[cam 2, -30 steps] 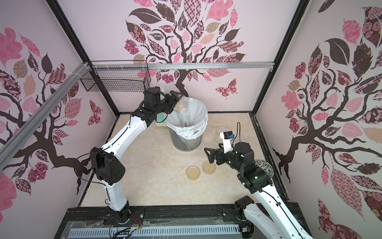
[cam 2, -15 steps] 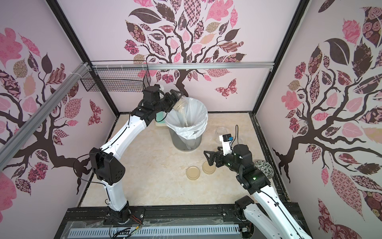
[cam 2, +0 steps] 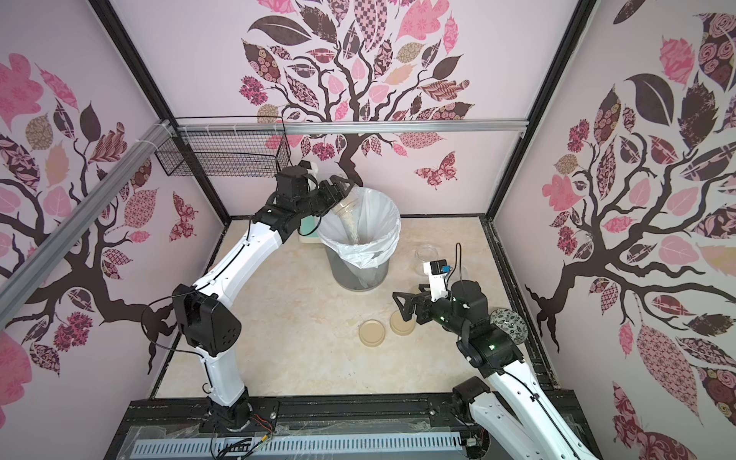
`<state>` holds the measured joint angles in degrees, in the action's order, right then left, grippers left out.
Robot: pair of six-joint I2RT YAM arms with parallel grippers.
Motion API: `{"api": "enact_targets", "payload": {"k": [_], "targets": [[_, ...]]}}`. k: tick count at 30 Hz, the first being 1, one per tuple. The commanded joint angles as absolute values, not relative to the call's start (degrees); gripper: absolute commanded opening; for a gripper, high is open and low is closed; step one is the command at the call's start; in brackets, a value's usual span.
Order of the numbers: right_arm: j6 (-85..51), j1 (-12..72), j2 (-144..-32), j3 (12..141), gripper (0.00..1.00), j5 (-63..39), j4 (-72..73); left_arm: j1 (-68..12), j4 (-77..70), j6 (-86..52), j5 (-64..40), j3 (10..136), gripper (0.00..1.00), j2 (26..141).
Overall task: Empty moldy rice from jars
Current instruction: Pour the moldy rice from the jar into the trash bin.
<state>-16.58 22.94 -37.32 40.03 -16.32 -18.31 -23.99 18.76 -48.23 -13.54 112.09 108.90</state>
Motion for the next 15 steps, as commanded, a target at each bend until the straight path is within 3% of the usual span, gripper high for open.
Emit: {"api": "enact_targets", "payload": {"k": [1, 15], "targets": [[-17.0, 22.8, -36.7, 40.6, 1.00, -16.9, -19.5, -23.9, 14.7, -45.7, -13.0, 114.2, 0.69, 106.6], [-17.6, 22.8, -36.0, 40.4, 1.00, -17.3, -19.9, -24.5, 14.9, -36.9, -11.2, 115.6, 0.69, 105.1]]}}
